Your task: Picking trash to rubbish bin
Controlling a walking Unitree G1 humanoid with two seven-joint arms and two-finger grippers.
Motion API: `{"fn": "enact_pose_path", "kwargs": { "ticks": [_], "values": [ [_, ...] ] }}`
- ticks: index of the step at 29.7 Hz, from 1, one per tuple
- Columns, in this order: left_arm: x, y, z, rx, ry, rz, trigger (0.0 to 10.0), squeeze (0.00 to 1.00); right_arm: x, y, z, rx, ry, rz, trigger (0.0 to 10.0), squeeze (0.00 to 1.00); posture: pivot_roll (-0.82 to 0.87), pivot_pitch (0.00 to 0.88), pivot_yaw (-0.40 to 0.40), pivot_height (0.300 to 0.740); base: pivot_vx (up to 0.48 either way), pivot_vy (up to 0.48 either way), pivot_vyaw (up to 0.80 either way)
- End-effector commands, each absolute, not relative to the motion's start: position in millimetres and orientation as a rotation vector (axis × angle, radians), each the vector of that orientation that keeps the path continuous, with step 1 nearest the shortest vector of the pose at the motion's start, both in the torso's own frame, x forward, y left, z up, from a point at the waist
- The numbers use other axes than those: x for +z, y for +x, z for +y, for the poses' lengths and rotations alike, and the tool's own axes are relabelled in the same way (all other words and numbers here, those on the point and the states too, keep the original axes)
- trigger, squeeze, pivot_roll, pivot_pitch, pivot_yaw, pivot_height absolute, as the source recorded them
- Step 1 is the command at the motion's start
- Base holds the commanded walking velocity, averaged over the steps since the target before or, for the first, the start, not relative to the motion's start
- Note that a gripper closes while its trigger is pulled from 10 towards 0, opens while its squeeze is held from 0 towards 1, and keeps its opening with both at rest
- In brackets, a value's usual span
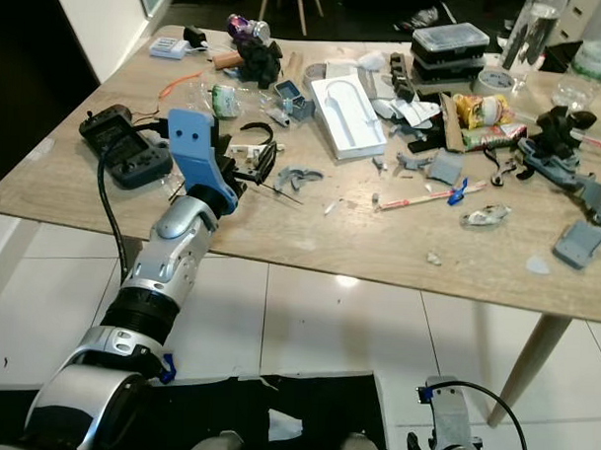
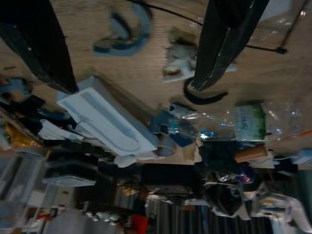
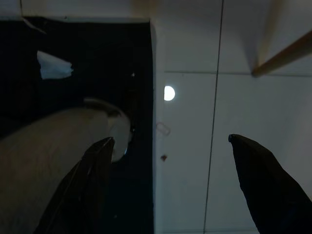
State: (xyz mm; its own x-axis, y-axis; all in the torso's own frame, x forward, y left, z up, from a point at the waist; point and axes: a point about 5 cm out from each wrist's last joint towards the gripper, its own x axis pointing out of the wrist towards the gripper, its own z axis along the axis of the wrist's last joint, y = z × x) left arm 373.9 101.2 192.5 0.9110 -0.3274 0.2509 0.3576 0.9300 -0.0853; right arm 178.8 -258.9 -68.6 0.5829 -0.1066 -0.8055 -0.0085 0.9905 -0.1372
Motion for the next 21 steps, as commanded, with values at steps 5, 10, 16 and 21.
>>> {"fn": "enact_pose_path", "kwargs": {
  "ticks": [5, 10, 16, 21],
  "values": [
    [192.3, 374.0, 98.6, -0.367, -0.103, -0.230, 10.0, 0.00, -72.5, 171.3, -258.5, -0.064, -0.118, 0.970, 10.0, 0.00, -0.07, 0.143, 0.049, 0.740, 0.000, 0.000, 0.00],
    [190.9, 374.4, 99.8, -0.374, -0.088, -0.220, 10.0, 0.00, -72.5, 172.0, -257.3, -0.061, -0.116, 0.967, 10.0, 0.00, -0.07, 0.142, 0.051, 0.740, 0.142, 0.000, 0.00],
    [189.2, 373.8, 98.1, -0.379, -0.077, -0.215, 10.0, 0.00, -72.7, 172.1, -256.4, -0.056, -0.115, 0.968, 10.0, 0.00, -0.07, 0.138, 0.047, 0.740, 0.378, 0.000, 0.00],
    [189.0, 372.9, 96.7, -0.386, -0.066, -0.219, 10.0, 0.00, -73.2, 171.3, -256.2, -0.053, -0.116, 0.972, 10.0, 0.00, -0.07, 0.138, 0.047, 0.740, 0.390, 0.000, 0.00]
  ]
}}
